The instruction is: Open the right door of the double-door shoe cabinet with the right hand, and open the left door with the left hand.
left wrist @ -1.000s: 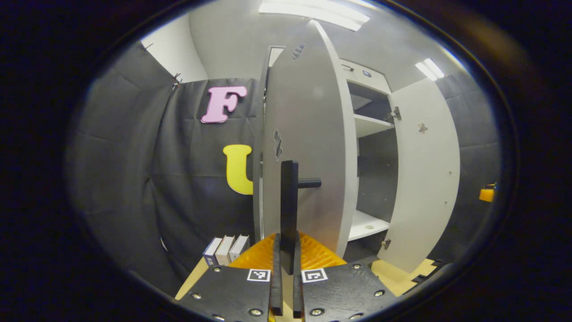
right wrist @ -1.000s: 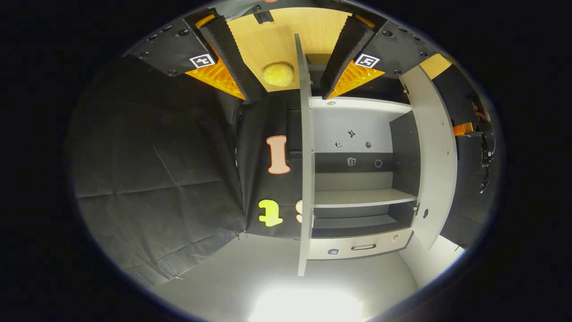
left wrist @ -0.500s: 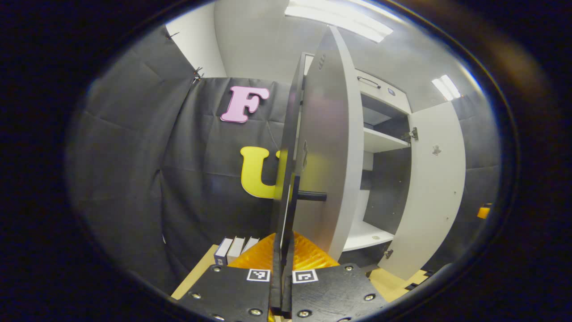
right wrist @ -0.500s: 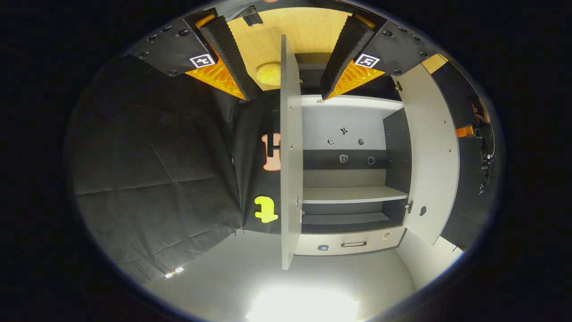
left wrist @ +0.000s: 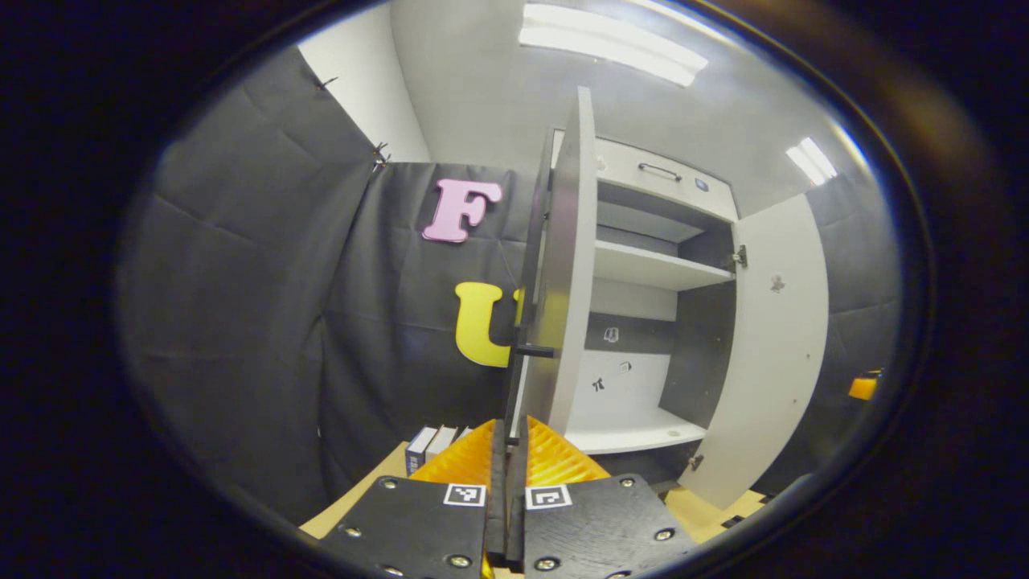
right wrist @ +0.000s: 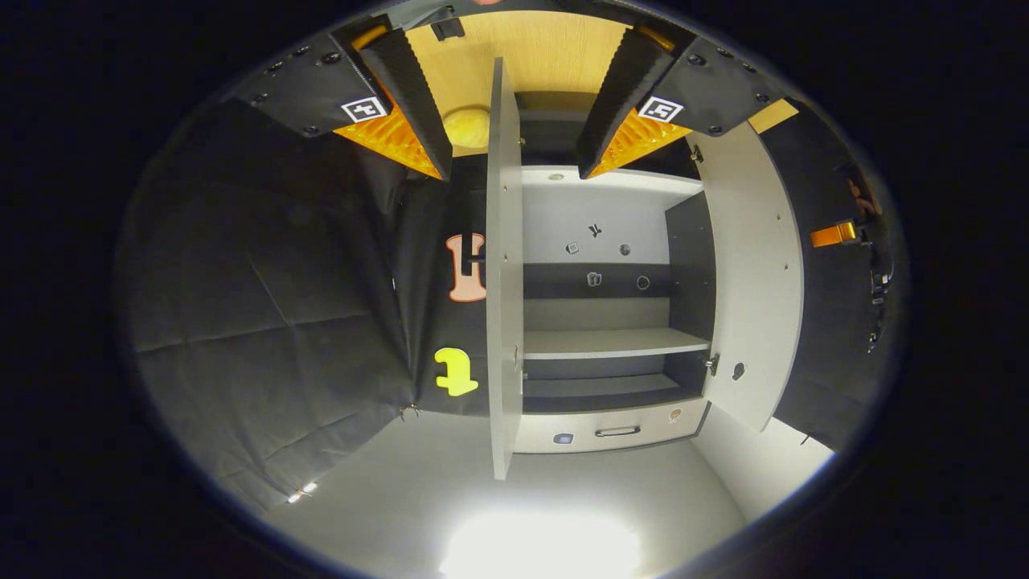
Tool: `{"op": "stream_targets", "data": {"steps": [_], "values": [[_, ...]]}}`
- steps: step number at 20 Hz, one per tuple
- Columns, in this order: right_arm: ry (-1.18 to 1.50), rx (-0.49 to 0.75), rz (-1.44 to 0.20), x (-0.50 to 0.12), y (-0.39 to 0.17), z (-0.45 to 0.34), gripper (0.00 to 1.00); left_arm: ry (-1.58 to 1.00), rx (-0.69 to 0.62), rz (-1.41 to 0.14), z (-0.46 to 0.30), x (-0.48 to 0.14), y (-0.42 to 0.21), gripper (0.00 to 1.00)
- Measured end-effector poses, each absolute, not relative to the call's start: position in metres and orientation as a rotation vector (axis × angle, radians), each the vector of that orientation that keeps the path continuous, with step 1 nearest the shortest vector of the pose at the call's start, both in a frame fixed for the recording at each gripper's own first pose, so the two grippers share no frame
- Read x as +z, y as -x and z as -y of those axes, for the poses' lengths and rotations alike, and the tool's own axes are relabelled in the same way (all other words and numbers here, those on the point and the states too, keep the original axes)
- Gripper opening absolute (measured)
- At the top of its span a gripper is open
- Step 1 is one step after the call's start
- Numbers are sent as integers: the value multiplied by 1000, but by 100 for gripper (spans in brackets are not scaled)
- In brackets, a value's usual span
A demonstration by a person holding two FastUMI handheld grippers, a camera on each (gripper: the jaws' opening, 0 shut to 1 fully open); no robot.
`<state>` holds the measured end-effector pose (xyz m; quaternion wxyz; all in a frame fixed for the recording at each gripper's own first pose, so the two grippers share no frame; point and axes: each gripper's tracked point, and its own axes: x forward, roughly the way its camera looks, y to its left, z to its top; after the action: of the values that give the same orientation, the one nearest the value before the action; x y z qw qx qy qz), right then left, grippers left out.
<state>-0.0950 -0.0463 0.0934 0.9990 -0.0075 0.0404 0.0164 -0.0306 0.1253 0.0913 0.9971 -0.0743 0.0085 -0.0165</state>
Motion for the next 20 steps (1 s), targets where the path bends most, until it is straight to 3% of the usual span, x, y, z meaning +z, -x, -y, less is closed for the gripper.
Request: {"op": "stream_targets", "data": {"steps": [6,10,12,13,15,19,20], "values": [[25,90,-85,87,102,58,96,74,54,18,-106,98,92,0],[7,129,-83,85,105,58,96,37,52,26,-89,97,121,6],[-6,141,-77,85,104,56,96,15,64,33,-86,101,134,22],[-10,148,-75,85,103,55,96,3,82,43,-88,102,138,43],[-13,150,-68,86,103,57,96,-3,119,57,-93,105,143,48],[-24,156,-66,85,101,56,96,13,161,67,-101,105,143,98],[-23,155,-64,85,100,56,97,8,173,66,-104,106,145,98]]}}
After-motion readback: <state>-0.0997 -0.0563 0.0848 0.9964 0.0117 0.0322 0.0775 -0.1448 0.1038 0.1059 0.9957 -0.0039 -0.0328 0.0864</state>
